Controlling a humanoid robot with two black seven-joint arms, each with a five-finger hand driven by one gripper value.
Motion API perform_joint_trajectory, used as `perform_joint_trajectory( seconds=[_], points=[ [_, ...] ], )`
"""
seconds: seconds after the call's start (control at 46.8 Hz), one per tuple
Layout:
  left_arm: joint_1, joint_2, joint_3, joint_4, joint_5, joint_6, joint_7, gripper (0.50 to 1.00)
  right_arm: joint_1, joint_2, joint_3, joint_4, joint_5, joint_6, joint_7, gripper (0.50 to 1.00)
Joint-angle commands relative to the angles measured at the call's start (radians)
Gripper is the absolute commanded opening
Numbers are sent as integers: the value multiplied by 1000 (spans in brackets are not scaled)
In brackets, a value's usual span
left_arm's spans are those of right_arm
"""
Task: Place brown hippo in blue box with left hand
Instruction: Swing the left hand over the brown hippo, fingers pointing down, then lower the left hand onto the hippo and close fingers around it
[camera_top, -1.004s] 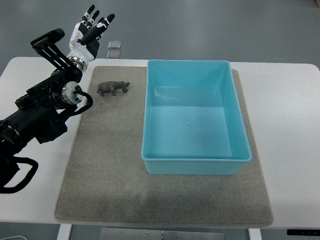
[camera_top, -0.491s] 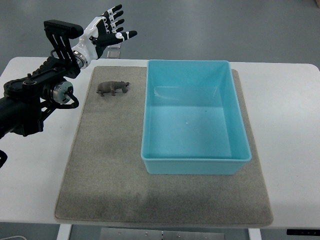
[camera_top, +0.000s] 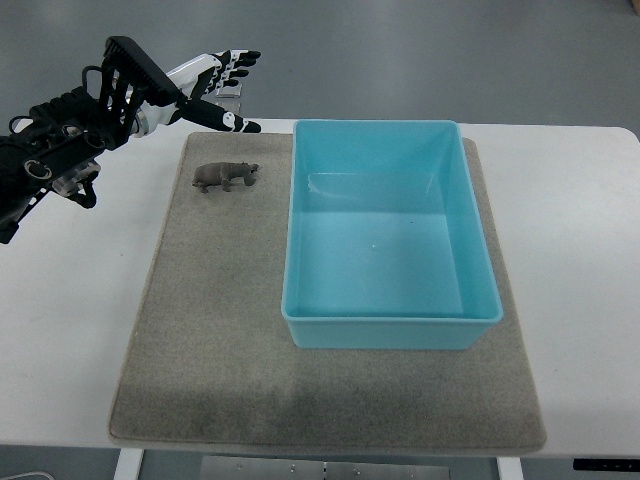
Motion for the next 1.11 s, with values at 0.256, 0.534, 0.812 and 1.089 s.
perform_joint_trajectory(
  seconds=[0.256, 0.534, 0.812, 1.089],
  points=[
    [-100, 54, 268, -48, 91, -30, 0, 996, 0, 0, 0, 0, 0, 0, 1, 936],
    [-102, 51, 271, -39, 275, 0, 0, 994, 0, 0, 0, 0, 0, 0, 0, 936],
    [-88, 43, 271, -36, 358, 25, 0, 994, 0, 0, 0, 0, 0, 0, 0, 936],
    [-71, 9, 274, 13, 358, 27, 2, 994, 0, 0, 0, 0, 0, 2, 1, 936]
  ],
)
